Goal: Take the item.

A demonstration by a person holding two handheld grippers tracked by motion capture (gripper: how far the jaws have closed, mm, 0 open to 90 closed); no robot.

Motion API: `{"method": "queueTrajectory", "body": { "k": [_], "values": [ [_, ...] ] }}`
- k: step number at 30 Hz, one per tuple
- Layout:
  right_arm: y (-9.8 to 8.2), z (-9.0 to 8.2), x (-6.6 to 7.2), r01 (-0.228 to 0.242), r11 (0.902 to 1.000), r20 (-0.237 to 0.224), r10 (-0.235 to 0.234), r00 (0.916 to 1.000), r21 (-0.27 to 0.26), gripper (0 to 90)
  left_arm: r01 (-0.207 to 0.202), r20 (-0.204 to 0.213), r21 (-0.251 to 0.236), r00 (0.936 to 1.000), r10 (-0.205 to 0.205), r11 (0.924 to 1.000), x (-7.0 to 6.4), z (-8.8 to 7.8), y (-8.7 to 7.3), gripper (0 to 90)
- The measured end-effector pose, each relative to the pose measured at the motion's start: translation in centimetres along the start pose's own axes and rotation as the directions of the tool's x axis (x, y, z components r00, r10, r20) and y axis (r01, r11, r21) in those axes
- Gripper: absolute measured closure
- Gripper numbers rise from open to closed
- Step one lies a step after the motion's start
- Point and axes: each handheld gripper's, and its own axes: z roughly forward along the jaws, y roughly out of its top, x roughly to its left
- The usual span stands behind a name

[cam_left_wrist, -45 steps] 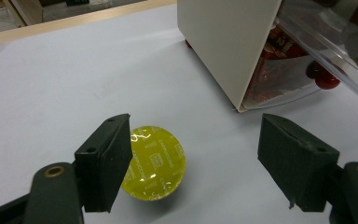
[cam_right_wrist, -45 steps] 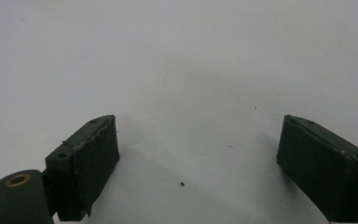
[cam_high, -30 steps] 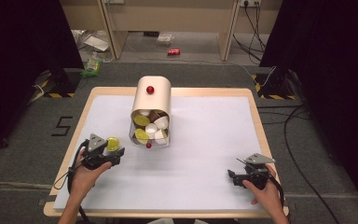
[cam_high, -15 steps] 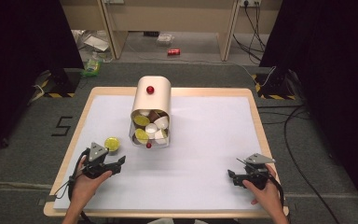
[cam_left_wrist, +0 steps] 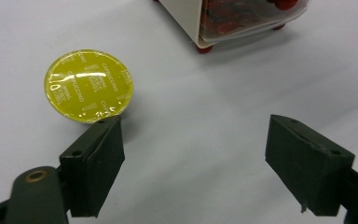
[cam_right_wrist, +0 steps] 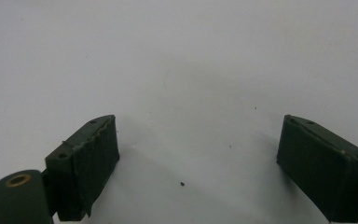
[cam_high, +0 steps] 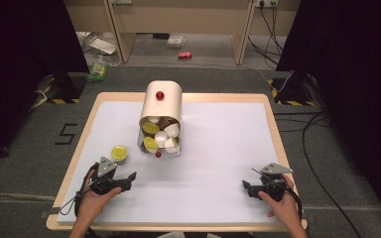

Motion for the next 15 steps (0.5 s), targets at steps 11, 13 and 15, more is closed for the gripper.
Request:
{"method": "queueTrajectory", "body": {
  "k": [11,13,15],
  "values": [
    [0.0,0.0,0.0,-0.001,1.0000,0.000,0.001,1.0000,0.000,13.1,-0.004,0.006,0.010,1.0000,0.004,0.9999,-0.5,0.2,-0.9,15.2],
    [0.0,0.0,0.0,0.000,1.0000,0.001,0.000,1.0000,0.001,13.1,-0.008,0.006,0.011,0.9999,0.008,0.9999,-0.6,0.2,-1.0,15.2],
    [0.0,0.0,0.0,0.000,1.0000,0.001,0.000,1.0000,0.001,13.1,-0.015,0.006,0.020,0.9999,0.014,0.9997,-0.7,0.3,-1.3,15.1]
  ]
}}
